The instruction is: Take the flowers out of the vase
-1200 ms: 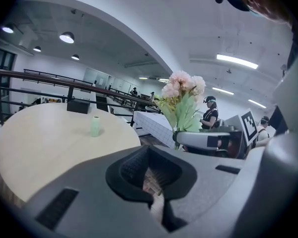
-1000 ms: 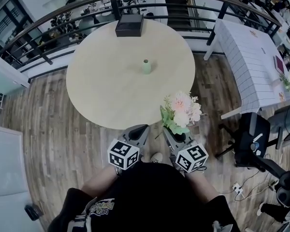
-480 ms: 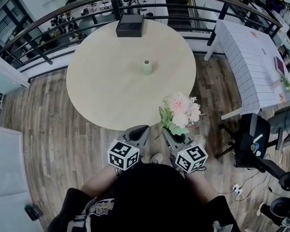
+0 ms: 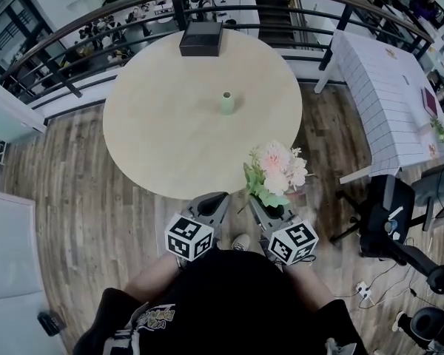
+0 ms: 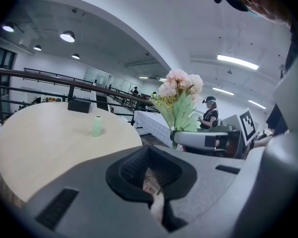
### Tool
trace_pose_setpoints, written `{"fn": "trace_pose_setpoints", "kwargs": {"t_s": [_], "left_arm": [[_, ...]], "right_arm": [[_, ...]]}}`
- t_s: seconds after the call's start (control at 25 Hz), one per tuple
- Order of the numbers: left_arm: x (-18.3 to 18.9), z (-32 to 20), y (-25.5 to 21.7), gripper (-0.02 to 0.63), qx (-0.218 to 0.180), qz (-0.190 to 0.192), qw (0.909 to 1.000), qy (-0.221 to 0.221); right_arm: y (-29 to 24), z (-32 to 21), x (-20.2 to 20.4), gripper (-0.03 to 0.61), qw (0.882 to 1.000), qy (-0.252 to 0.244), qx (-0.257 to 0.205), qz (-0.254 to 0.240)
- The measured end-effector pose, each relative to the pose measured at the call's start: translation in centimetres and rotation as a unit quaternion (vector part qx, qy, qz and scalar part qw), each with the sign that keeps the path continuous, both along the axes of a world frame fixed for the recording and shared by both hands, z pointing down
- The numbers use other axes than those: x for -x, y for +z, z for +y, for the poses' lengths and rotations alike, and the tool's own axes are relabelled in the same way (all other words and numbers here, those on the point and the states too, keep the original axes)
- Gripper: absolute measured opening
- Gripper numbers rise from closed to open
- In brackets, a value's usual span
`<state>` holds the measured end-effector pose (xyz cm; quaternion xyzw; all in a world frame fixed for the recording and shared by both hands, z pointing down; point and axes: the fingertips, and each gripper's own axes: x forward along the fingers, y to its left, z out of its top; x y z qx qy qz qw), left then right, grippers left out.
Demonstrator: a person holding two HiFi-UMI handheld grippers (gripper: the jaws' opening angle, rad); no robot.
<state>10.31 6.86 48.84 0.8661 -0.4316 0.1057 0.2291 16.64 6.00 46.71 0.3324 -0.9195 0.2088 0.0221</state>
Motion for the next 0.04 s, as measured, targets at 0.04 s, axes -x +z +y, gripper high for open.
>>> {"fn": "trace_pose_setpoints", "kwargs": {"t_s": [0.04], "left_arm": [[0.38,-0.19,0.24,0.006,0.000,0.001,1.0000,0.000]], "right_arm": [[0.23,-0.20,0.36,0.067,1.000,0.001,0.000,0.001]]}}
